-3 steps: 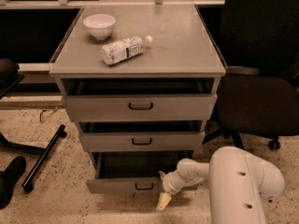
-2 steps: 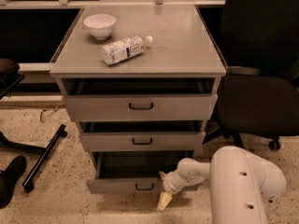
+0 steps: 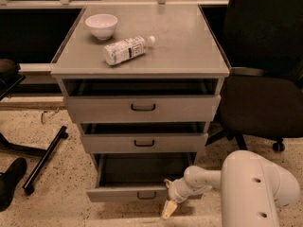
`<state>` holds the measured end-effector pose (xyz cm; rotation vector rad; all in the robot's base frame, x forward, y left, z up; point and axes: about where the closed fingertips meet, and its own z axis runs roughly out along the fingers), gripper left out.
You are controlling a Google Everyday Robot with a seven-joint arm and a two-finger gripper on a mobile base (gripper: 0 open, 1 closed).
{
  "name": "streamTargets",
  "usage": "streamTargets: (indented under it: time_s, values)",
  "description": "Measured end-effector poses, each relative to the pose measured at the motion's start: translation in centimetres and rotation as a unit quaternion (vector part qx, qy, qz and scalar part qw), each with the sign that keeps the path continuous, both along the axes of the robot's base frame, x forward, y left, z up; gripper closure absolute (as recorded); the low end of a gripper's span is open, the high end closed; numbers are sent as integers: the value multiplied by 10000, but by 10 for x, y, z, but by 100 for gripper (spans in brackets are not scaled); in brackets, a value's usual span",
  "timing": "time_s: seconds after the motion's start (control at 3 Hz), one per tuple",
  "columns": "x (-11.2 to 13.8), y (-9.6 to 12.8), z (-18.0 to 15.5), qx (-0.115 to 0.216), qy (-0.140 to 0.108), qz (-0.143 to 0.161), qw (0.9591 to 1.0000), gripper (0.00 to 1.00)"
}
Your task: Open bottom drawer
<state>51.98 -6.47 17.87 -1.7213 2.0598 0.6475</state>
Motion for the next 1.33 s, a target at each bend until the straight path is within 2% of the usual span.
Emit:
streamTargets:
  time_s: [0.33,0.67,1.0,1.33]
  values:
    - [-17,-15,11,98,-107,-437,9989,0]
    - [-38,-26,12,95,-67,-613,9981,0]
    - [-38,-26,12,95,-67,-613,9981,0]
    - [-46,-26,12,143,110,-593,9981,0]
